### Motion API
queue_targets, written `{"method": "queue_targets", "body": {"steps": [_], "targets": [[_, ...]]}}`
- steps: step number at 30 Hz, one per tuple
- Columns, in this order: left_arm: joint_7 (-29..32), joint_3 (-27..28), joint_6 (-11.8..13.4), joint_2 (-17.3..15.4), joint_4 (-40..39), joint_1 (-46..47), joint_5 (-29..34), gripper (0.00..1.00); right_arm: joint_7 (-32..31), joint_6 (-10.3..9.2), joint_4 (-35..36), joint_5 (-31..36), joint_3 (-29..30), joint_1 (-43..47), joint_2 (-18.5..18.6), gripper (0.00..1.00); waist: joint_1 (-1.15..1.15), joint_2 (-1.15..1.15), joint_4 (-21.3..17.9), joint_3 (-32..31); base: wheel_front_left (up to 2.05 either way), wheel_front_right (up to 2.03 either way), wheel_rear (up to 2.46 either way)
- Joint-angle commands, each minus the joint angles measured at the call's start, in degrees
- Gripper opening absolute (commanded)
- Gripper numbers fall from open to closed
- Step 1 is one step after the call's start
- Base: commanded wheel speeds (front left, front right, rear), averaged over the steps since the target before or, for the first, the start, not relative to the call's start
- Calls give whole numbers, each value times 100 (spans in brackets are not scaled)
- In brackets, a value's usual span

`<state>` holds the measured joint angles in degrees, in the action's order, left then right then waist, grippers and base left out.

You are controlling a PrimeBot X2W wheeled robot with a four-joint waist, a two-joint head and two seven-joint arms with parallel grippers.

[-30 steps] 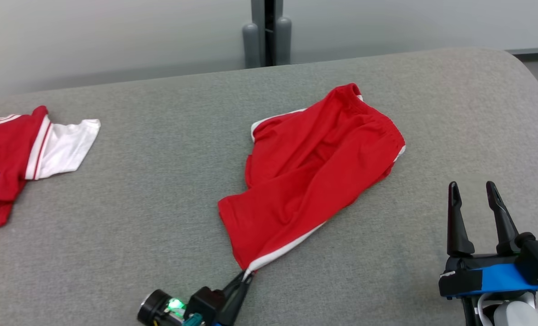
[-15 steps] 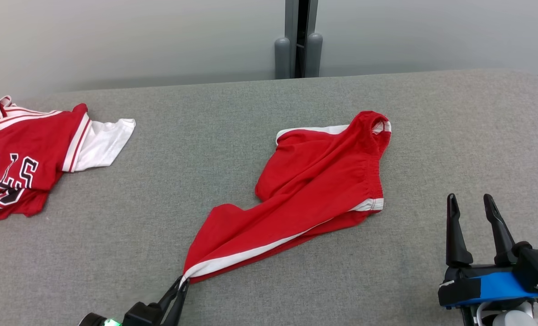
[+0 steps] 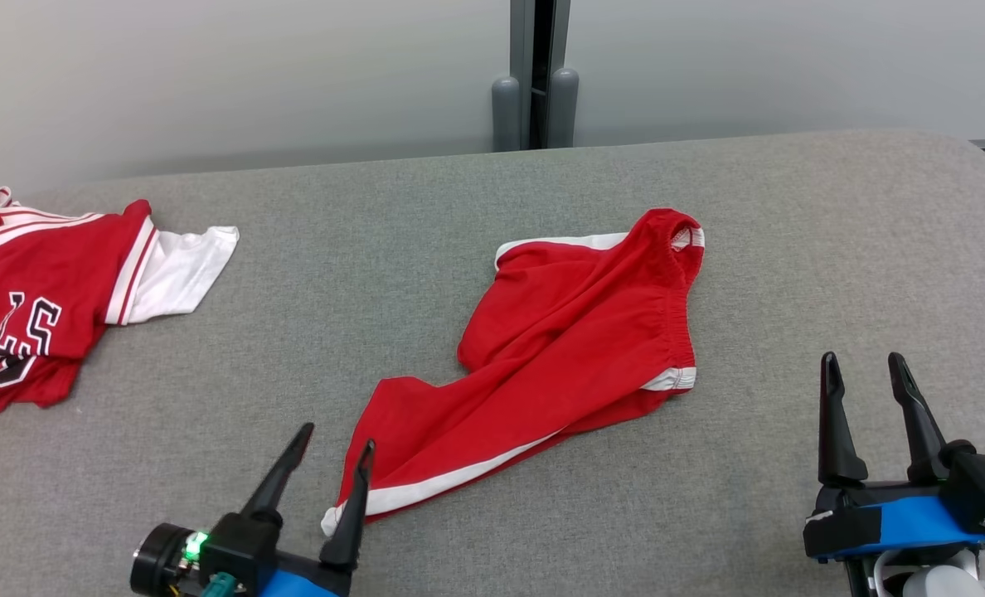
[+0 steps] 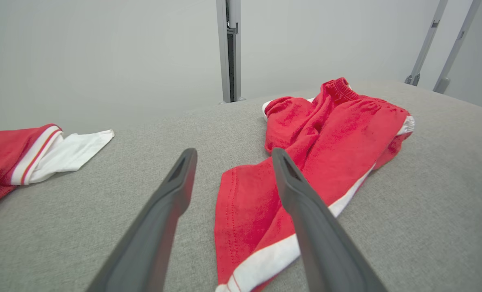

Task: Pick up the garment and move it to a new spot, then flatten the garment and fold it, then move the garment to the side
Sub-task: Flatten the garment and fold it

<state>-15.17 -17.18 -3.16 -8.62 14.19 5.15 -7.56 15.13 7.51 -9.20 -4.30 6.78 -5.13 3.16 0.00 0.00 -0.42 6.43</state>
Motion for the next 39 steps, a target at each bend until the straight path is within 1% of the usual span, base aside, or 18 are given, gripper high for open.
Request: {"method": "queue_targets", "body": {"steps": [1,11,17,22,29,36,39], "targets": [[3,167,53,30,-119,-23,4,100,2,-4,58,49,-19,-57,5,100,0,0,-27,-30,0,0,0],[3,1128,251,282,-282,179,-73,100,2,-4,126,93,-208,-101,36,100,0,0,-92,-161,0,0,0],[3,1480,162,250,-162,72,72,100,2,-4,85,83,-314,-24,10,100,0,0,-113,-223,0,0,0],[3,1731,147,310,-147,-13,108,100,2,-4,-2,49,-398,159,-8,100,0,0,-89,-276,0,0,0],[3,1900,80,400,-190,-101,183,100,2,-4,-65,48,-456,207,-19,100,0,0,-75,-304,0,0,0],[3,1932,-7,450,-153,-54,254,100,2,-4,-133,51,-491,127,12,100,0,0,-56,-305,0,0,0],[3,1861,-79,474,-101,-42,274,100,3,-4,-257,-15,-568,86,74,100,0,0,-32,-292,0,0,0]]}}
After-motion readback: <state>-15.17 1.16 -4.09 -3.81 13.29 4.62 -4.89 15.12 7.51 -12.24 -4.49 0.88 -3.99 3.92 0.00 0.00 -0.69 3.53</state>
